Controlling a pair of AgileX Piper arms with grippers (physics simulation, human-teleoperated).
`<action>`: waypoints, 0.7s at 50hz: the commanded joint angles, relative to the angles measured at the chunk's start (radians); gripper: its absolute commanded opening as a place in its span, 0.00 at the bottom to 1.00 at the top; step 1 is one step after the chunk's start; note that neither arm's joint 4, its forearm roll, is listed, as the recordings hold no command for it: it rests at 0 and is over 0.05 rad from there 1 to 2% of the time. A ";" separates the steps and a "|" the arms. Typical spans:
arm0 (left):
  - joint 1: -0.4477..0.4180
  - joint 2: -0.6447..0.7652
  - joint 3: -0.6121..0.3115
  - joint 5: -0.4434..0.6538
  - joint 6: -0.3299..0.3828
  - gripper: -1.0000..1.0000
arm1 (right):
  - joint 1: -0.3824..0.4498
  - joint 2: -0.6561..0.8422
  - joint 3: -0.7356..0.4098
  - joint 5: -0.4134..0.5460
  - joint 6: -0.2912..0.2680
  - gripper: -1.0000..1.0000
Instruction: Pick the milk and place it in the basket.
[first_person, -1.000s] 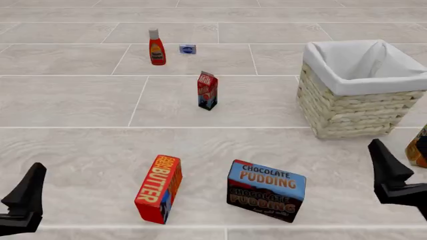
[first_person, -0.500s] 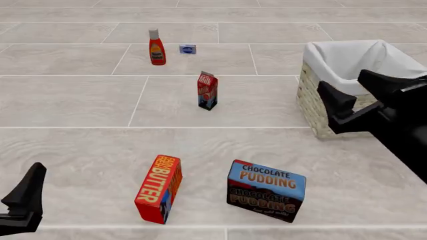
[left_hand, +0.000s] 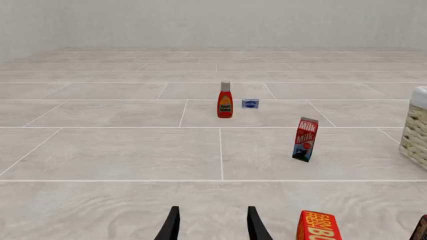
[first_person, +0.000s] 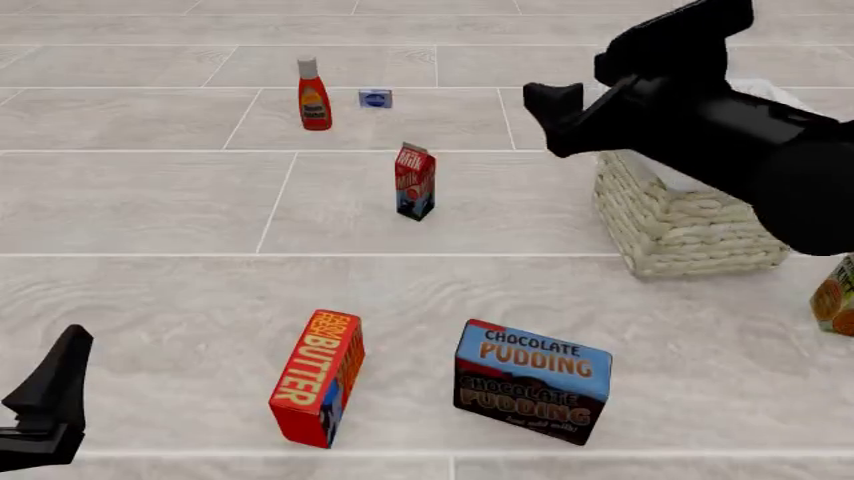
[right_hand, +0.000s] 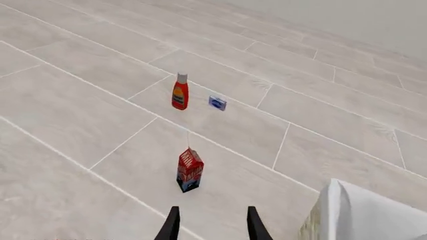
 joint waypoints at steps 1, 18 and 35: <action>0.000 0.000 0.000 0.000 0.000 1.00 | 0.053 0.201 -0.246 0.166 -0.001 1.00; 0.000 0.000 0.000 0.000 0.000 1.00 | 0.030 0.534 -0.656 0.351 -0.069 1.00; 0.000 0.000 0.000 0.000 0.000 1.00 | 0.045 0.792 -0.949 0.457 -0.072 1.00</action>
